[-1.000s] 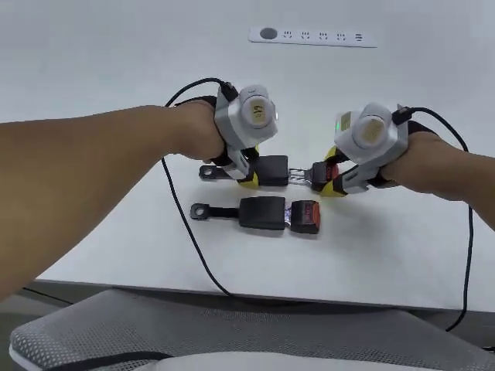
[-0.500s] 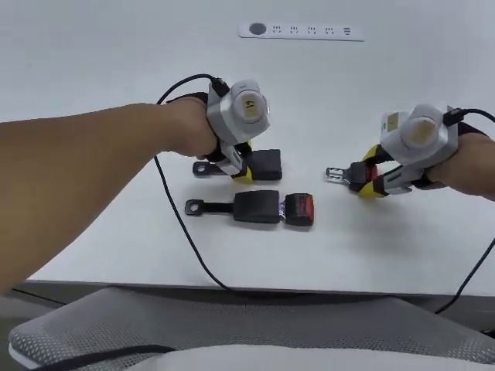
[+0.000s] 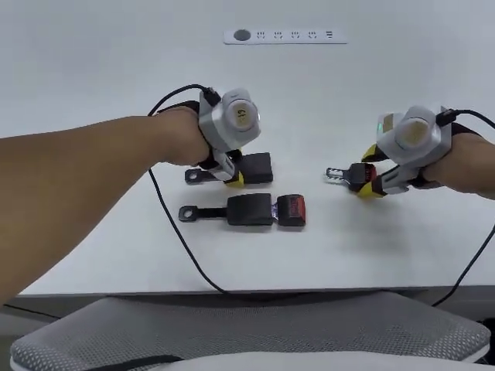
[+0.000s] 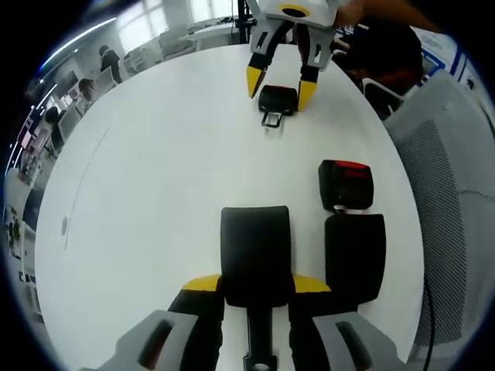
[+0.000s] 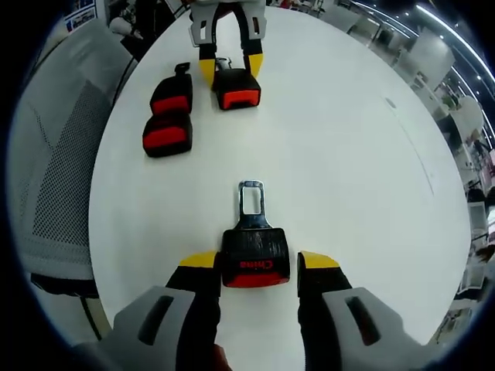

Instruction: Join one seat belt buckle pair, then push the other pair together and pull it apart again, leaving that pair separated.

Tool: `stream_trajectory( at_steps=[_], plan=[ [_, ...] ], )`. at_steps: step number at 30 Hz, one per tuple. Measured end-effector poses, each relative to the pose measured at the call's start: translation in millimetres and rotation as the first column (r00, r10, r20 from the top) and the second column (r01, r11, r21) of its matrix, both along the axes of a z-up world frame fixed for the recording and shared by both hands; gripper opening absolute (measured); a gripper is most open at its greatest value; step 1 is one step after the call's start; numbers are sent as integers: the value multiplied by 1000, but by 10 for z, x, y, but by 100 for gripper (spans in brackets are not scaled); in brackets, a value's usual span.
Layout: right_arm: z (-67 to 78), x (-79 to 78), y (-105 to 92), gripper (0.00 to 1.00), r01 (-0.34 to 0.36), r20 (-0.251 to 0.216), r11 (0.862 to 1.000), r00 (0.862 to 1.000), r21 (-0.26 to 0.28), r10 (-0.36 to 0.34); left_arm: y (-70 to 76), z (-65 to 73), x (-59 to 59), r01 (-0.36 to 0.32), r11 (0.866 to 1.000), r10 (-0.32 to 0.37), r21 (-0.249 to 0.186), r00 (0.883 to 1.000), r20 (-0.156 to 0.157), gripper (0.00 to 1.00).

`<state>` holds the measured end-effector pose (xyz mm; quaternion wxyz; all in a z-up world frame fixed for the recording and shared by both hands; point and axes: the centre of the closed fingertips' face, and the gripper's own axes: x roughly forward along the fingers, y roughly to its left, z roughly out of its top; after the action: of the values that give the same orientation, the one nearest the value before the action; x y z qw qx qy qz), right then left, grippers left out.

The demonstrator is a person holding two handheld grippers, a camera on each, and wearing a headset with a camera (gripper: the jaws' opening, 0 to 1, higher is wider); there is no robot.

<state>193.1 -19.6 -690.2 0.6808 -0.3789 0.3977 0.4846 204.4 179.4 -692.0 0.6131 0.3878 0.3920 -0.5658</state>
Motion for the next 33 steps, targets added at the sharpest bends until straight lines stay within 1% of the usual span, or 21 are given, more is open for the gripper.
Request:
stream_trajectory(
  at_steps=[4,6,7,8,10,11,12,14,15,16,17,18,19,21,22,24,25,27,29,31,33],
  plan=[
    [20,-6,1,40,27,34,1000,999,-2,-27,-15,8,-10,-6,1000,6,21,1000,11,32],
    [31,-23,20,45,95,13,994,995,56,-95,-11,16,1,-19,1000,18,17,1000,17,33],
    [67,-56,29,45,118,11,990,993,84,-119,-4,20,-14,-33,999,33,7,999,6,36],
    [89,-61,15,45,135,16,987,990,92,-137,-8,32,-18,-43,999,43,-5,999,9,39],
    [148,-58,-33,47,159,44,981,985,111,-164,-2,75,8,-76,997,77,-34,997,32,43],
    [172,-70,-34,49,171,51,977,983,126,-179,-5,105,55,-100,993,103,-55,993,61,47],
    [211,-99,-24,51,203,47,967,976,154,-213,25,132,61,-122,991,126,-64,990,69,50],
    [275,-121,-15,56,216,59,960,971,176,-230,26,176,43,-137,986,144,-90,987,72,52],
    [299,-155,-27,57,222,71,958,969,182,-238,23,233,10,-163,979,173,-119,982,77,54],
    [307,-165,-26,57,224,72,957,968,186,-241,21,253,8,-168,977,180,-130,980,83,54],
    [337,-206,-6,58,236,68,950,965,203,-254,13,316,-7,-179,971,196,-159,976,94,55],
    [375,-249,18,59,245,70,944,962,223,-266,6,369,-63,-195,963,214,-187,973,89,56],
    [405,-279,36,60,246,75,942,960,230,-269,-27,431,-120,-210,949,234,-234,969,76,56],
    [479,-366,114,61,256,71,930,956,263,-284,-32,494,-221,-239,930,264,-279,963,58,59],
    [518,-418,171,63,262,66,920,954,291,-292,-26,536,-287,-247,929,273,-275,960,60,61],
    [516,-482,196,68,250,71,920,956,301,-283,16,539,-343,-261,928,286,-264,956,60,64],
    [505,-498,197,70,253,70,918,956,304,-286,70,511,-378,-274,922,301,-274,952,60,66],
    [525,-547,205,72,269,65,907,950,323,-305,99,542,-470,-301,908,326,-291,944,42,68],
    [545,-599,213,74,282,57,898,946,337,-318,146,564,-531,-309,903,337,-298,940,47,71],
    [560,-691,210,77,287,64,899,944,332,-325,182,620,-580,-319,896,351,-308,935,53,74],
    [546,-724,192,80,290,62,898,943,331,-328,225,633,-590,-343,877,380,-337,924,47,76]
  ],
)
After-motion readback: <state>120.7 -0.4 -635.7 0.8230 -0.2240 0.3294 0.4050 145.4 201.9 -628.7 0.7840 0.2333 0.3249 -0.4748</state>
